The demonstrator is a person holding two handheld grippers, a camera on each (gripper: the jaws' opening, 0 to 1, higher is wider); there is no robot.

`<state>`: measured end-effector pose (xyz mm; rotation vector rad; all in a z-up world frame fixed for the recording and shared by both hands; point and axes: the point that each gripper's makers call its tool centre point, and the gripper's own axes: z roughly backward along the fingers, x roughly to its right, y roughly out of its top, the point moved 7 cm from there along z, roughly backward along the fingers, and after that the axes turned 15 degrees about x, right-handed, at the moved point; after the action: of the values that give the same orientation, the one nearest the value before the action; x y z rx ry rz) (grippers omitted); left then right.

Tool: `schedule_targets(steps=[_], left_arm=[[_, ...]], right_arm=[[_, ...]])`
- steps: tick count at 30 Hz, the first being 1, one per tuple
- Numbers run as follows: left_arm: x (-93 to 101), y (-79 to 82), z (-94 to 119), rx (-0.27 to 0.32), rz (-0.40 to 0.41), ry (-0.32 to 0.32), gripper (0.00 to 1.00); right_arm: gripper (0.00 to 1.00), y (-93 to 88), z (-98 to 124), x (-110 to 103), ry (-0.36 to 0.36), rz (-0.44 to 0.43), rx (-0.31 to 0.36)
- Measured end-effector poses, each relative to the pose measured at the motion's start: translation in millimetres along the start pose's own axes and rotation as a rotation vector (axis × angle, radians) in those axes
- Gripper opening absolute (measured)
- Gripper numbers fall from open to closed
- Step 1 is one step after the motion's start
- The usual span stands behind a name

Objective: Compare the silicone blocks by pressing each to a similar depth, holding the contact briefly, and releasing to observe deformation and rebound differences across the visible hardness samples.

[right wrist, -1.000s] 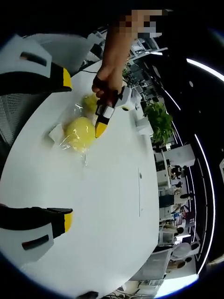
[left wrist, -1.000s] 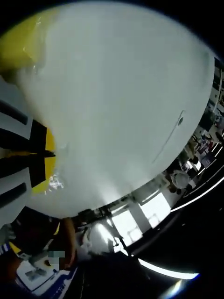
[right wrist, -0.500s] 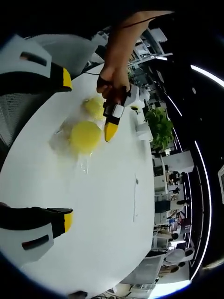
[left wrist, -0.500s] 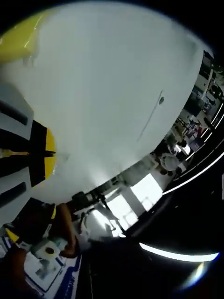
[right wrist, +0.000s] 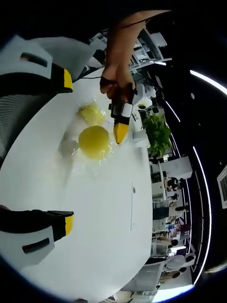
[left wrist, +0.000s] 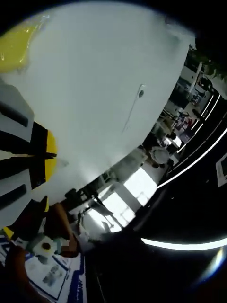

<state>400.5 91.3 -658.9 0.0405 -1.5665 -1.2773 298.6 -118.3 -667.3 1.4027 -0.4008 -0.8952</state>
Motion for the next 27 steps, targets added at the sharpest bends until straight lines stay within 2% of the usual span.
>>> schedule_targets(steps=[7,10,14,16,22,24,27], left_arm=[[1.0,13.6,3.9,0.028,-0.054,-0.013,0.00],[3.4,19.5,4.6,0.057,-0.022,-0.005,0.00],[8.3,24.1,8.6,0.072,-0.058,-0.021,0.00],[9.2,27.8,11.7,0.075,-0.056,-0.015,0.00],[13.2,38.9,19.4,0.099,-0.058,-0.021,0.00],[17.4,43.0,20.2,0.116,-0.070,-0.038,0.00],[24.5,45.8,21.5,0.139,-0.063,-0.058,0.00]], right_arm=[[0.96,5.6,-1.4,-1.4,0.013,0.007,0.008],[0.96,8.9,-1.3,-1.0,0.012,0.004,0.009],[0.96,11.0,-3.8,-0.8,0.030,0.022,0.006],[0.96,16.6,-5.4,0.3,0.041,0.031,0.036],[0.96,28.6,-8.7,2.6,0.051,0.048,0.038],[0.96,35.0,-9.4,1.7,0.070,0.070,0.086],[0.96,28.9,-11.2,5.7,0.064,0.042,0.071]])
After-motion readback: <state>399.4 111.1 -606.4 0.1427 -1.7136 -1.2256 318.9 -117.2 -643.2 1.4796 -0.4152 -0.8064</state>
